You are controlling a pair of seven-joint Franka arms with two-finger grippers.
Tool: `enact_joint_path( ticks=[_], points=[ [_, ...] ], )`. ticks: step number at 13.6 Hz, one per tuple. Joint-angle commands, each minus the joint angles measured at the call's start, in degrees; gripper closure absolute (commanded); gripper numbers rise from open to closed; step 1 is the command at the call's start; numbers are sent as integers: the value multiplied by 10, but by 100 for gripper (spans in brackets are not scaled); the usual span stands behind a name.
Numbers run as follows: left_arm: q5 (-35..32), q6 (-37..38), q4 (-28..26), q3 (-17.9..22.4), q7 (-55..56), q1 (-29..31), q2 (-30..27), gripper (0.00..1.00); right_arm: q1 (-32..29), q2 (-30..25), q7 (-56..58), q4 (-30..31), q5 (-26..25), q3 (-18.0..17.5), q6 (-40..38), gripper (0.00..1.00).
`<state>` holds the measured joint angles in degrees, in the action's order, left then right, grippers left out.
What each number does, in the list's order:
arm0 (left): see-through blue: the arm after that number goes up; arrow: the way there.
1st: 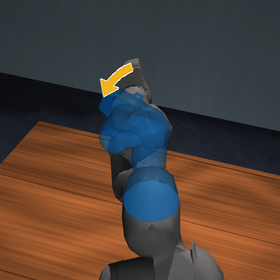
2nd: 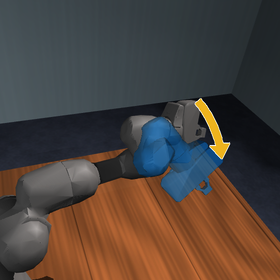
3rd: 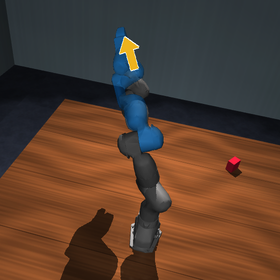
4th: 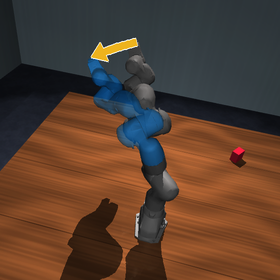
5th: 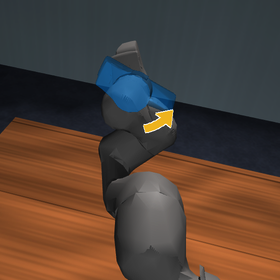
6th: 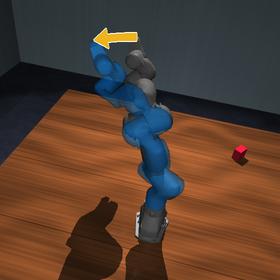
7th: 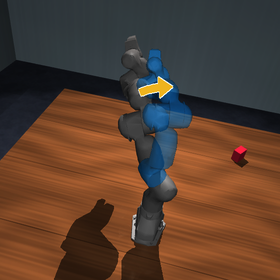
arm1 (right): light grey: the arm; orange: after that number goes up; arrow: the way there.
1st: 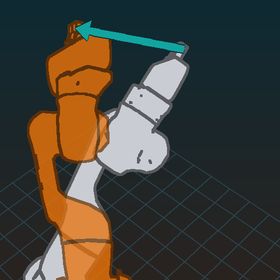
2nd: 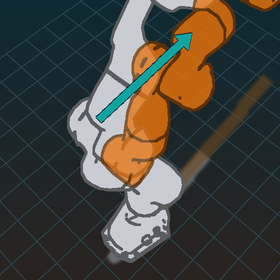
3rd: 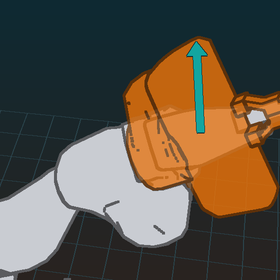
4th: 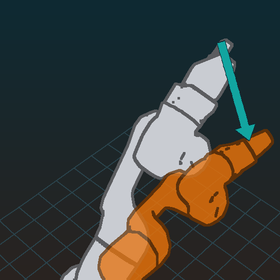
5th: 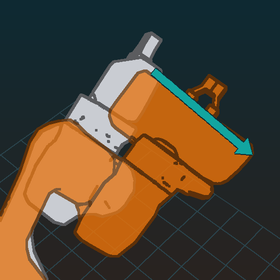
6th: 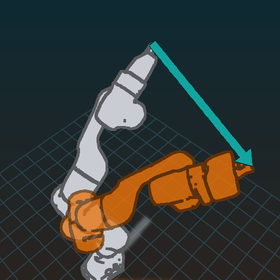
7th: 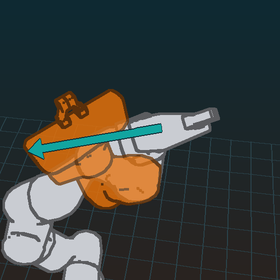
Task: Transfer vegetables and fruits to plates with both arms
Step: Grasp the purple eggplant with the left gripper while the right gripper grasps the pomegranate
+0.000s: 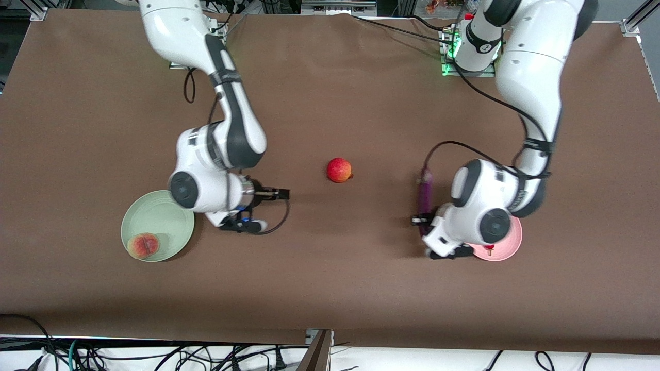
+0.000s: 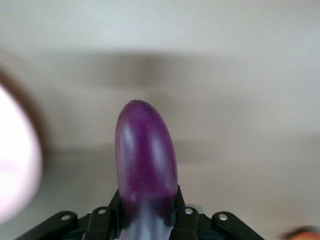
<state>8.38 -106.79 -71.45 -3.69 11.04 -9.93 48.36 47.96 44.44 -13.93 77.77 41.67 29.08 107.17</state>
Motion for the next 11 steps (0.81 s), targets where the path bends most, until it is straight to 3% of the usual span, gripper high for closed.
enact_joint_path(
  ticks=[1, 5, 8, 11],
  points=[
    [-51, 15, 4, -8, -109, 42, 0, 100, 72, 6, -117, 2, -36, 8, 55, 1],
    [-88, 4, 4, -7, -162, 73, 14, 100, 147, 24, -224, 2, -47, 8, 99, 1],
    [-96, -32, 4, 3, -165, 76, 24, 100, 178, 41, -275, 2, -109, 6, 113, 1],
    [-101, -52, 4, 14, -175, 73, 31, 100, 196, 56, -289, 2, -119, 6, 116, 1]
  ],
)
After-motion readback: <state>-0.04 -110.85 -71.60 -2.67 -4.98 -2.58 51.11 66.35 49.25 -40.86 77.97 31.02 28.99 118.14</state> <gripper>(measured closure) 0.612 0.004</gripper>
